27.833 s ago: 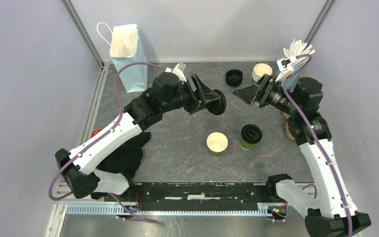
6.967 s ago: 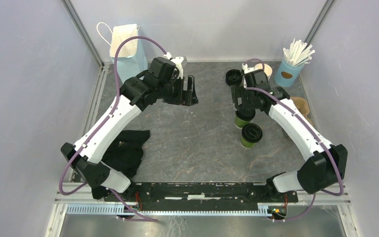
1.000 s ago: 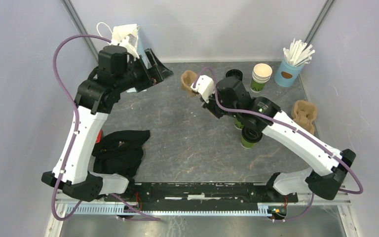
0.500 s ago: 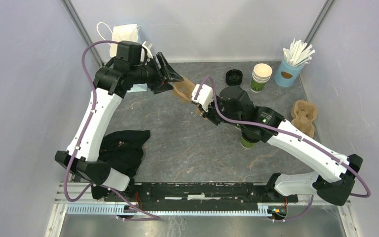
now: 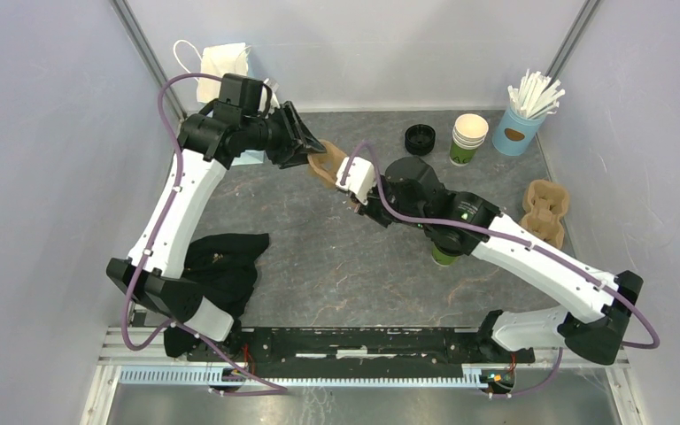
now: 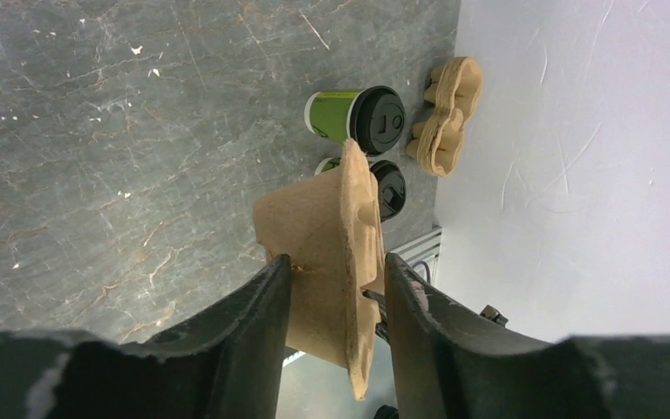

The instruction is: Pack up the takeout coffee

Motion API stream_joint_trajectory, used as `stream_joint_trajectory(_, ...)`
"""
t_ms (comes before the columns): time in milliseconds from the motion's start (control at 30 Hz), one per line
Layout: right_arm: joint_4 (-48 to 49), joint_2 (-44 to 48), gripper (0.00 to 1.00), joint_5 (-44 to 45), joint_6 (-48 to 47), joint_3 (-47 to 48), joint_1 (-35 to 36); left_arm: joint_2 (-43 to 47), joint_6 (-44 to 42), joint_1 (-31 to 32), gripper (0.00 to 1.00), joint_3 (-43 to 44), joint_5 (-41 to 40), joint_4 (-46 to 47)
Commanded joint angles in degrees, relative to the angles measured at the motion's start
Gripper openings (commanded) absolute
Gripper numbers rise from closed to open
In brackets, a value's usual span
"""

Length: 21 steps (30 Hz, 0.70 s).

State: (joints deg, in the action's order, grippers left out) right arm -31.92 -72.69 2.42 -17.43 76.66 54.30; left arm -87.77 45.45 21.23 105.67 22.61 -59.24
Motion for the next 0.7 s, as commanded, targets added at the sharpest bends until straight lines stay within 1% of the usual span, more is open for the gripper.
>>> stream_joint_trajectory(0,1.9,-0.4,0.01,0.1,-0.7,-0.2,0.6,-0.2,-2.0,-0.2,0.53,3.3,-0.6,-0.2)
stream_joint_trajectory(67,2.0,-0.6,0.01,0.2,-0.6,-0.3,0.6,-0.4,-2.1,-0.3,0.54,4.0,-1.4,-0.6)
stream_joint_trajectory(133,2.0,-0.8,0.01,0.5,-0.6,-0.5,0.7,-0.6,-2.1,-0.5,0.54,4.8,-1.8,-0.8)
stream_joint_trajectory(200,2.0,-1.0,0.01,0.6,-0.5,-0.7,0.7,-0.8,-2.4,-0.9,0.47,5.4,-1.9,-1.0)
stream_joint_trajectory(333,1.8,-1.5,0.01,1.3,-0.4,-0.2,0.9,-1.4,-2.8,-1.4,0.38,5.9,-0.6,-1.3)
stream_joint_trajectory(400,1.8,-1.7,0.01,1.7,-0.4,0.3,1.0,-1.7,-2.8,-1.4,0.32,5.6,0.4,-1.3)
stream_joint_trajectory(433,1.8,-1.7,0.01,1.9,-0.4,0.6,1.0,-1.7,-3.0,-1.4,0.30,5.4,0.6,-1.3)
stream_joint_trajectory(667,1.8,-2.0,0.01,2.9,-0.1,1.6,1.2,-2.5,-4.6,-1.4,0.33,4.7,0.9,-3.0)
